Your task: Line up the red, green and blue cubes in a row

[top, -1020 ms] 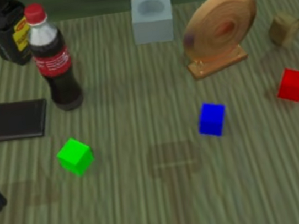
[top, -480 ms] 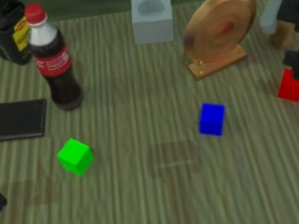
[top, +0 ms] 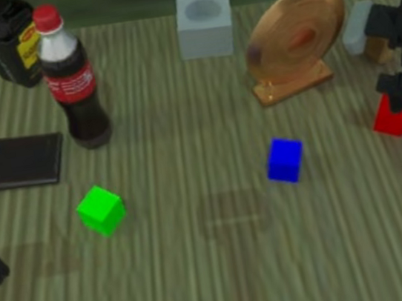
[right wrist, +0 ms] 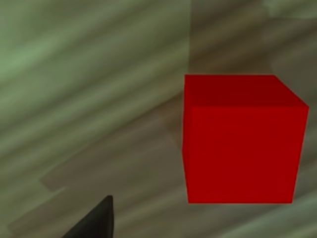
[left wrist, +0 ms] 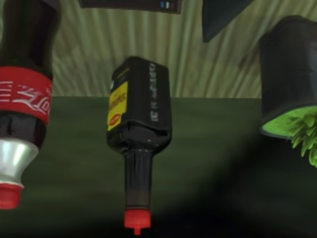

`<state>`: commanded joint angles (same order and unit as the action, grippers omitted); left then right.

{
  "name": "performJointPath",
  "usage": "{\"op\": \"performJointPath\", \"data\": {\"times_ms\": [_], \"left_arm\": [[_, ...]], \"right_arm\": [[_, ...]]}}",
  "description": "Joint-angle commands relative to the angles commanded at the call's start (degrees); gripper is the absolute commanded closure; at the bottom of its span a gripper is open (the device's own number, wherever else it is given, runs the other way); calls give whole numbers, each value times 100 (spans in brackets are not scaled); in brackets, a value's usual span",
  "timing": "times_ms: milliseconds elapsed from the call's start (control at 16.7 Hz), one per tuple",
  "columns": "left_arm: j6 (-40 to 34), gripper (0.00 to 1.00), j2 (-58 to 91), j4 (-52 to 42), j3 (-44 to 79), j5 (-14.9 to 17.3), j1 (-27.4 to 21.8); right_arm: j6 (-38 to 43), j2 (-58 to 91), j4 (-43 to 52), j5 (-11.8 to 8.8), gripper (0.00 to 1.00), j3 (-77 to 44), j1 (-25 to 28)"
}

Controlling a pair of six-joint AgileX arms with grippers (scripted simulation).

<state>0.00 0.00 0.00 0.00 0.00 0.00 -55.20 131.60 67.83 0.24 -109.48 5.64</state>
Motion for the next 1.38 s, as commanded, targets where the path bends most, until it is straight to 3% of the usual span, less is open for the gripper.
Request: {"op": "performJointPath", "data": {"times_ms": [540,840,1380], "left_arm": [[0,0,0,0,0,0,0],[0,0,0,0,0,0,0],[0,0,0,0,0,0,0]], "right_arm": [[10,573,-1517,6,0,917,39],[8,641,-1633,6,0,997,41],[8,641,-1633,6,68,997,41]]}}
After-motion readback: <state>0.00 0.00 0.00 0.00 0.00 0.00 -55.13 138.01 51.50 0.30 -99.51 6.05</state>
